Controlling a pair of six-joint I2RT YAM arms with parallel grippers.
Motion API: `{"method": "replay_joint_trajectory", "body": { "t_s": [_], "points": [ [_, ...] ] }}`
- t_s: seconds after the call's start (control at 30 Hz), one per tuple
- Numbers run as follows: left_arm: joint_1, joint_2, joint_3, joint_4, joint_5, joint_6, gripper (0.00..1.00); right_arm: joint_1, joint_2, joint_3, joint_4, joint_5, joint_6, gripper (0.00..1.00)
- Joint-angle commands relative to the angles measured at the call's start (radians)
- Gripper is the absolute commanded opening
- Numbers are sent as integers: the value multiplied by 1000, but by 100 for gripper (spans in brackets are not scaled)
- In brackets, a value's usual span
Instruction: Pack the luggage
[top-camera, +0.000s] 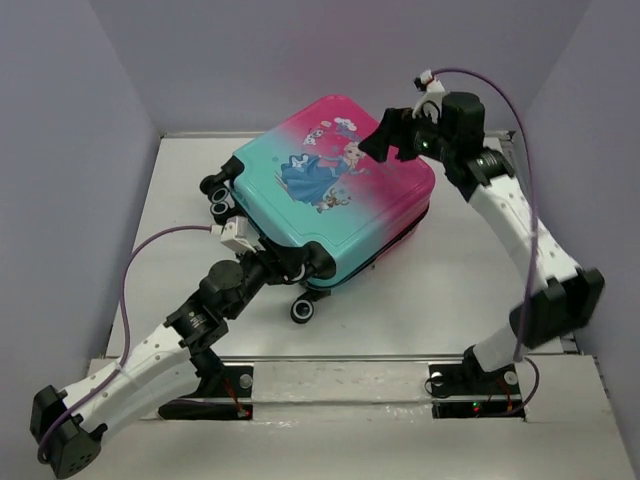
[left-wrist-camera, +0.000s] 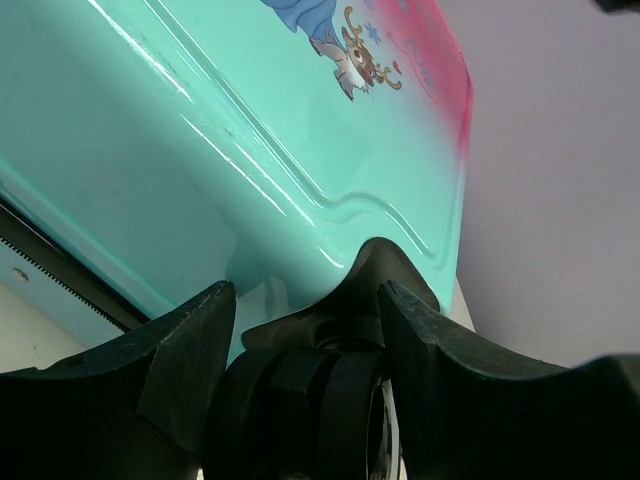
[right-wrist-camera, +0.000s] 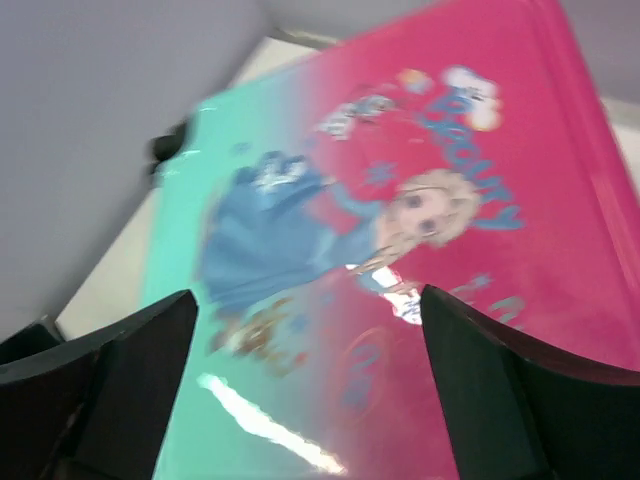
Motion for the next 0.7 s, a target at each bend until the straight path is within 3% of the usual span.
{"method": "replay_joint_trajectory", "body": {
  "t_s": [0.0,0.07,0.1,0.13,0.17,0.27,0.3,0.33,0.43,0.67],
  "points": [
    [-4,47,11,38,1,51,6,42,-432,-374,129,-34,30,92],
    [-4,50,19,38,1,51,6,42,-600,-536,173,-63,69,66],
    [-5,50,19,48,5,46,6,61,-650,-617,221,-72,95,47],
    [-5,48,17,49,7,44,6,71,-696,-779,242,-76,128,16],
    [-5,48,17,48,10,41,6,90,-741,-858,282,-74,141,11],
    [-7,39,10,45,24,28,6,151,-891,-1124,331,-10,191,17],
    [-7,36,7,42,25,25,6,160,-920,-1176,350,-1,207,22],
    [-7,31,-1,40,28,14,6,170,-968,-1264,391,10,236,39],
    [-8,28,-19,46,33,-5,6,194,-977,-1339,462,39,241,52],
    [-8,42,-16,63,53,-31,6,204,-759,-1377,693,156,142,49]
  ]
}}
